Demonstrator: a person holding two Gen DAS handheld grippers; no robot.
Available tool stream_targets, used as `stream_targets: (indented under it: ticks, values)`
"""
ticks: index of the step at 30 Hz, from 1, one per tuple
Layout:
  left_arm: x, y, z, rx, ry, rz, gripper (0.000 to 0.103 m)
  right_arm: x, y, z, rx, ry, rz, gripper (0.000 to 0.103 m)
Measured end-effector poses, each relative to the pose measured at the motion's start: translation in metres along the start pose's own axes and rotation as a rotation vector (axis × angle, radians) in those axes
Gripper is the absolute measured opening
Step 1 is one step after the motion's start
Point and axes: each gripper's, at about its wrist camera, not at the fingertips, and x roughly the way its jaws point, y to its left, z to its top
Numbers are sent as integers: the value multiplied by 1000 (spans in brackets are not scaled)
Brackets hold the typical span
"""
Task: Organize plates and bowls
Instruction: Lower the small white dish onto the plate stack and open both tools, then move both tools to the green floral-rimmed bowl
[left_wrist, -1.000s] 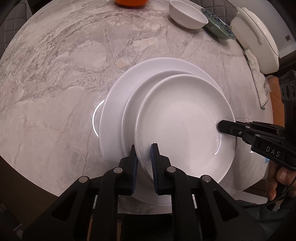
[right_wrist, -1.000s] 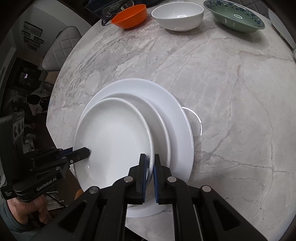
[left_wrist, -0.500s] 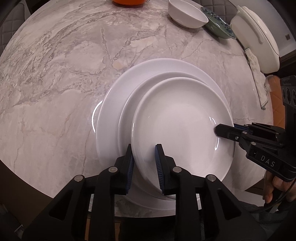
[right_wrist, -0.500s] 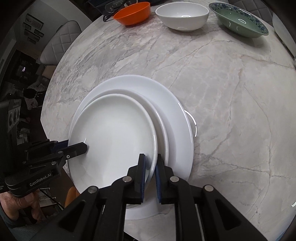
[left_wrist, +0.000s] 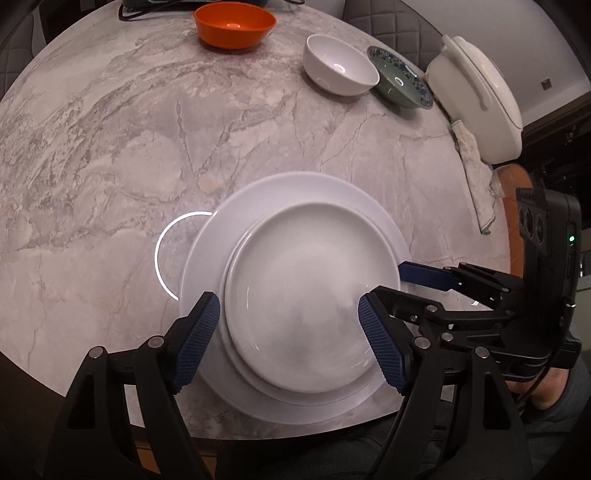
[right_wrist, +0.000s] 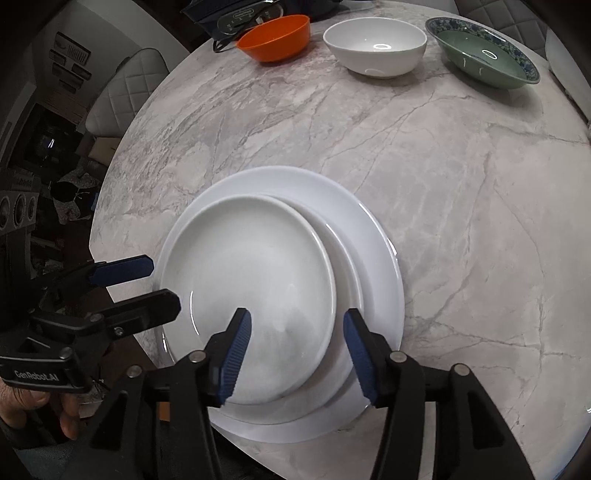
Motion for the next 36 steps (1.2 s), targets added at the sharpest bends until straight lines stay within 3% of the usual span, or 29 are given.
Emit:
stream_targets:
  ticks: [5, 11, 19, 21, 22, 24, 28, 32, 36]
  values:
    - [-22, 1, 24, 29, -47, -27, 77, -15, -2, 3, 62, -50, -3, 60]
    - [-19, -3, 48, 88, -24, -48, 77, -41, -21, -8, 197, -146, 40, 61]
    - [5, -20, 80, 104, -8, -62, 77, -69, -96, -33, 428, -233, 29, 64]
    - [6, -27, 102, 99, -34, -63, 90, -79, -123, -29, 467, -269, 38, 70]
    - [5, -31, 116, 97, -50, -67, 102, -84, -137, -25, 482, -285, 50, 71]
    - [3, -40, 147, 113, -86, -55, 103, -93, -165, -11, 499, -310, 90, 77]
    - [4, -76, 220, 246, -165, 5, 103, -112, -211, 41, 460, -380, 103, 84]
    - [28, -106, 295, 317, -139, 71, 103, -109, -250, 99, 487, -397, 168, 84]
    - [68, -127, 355, 347, -49, 128, 103, -96, -273, 139, 525, -402, 216, 84]
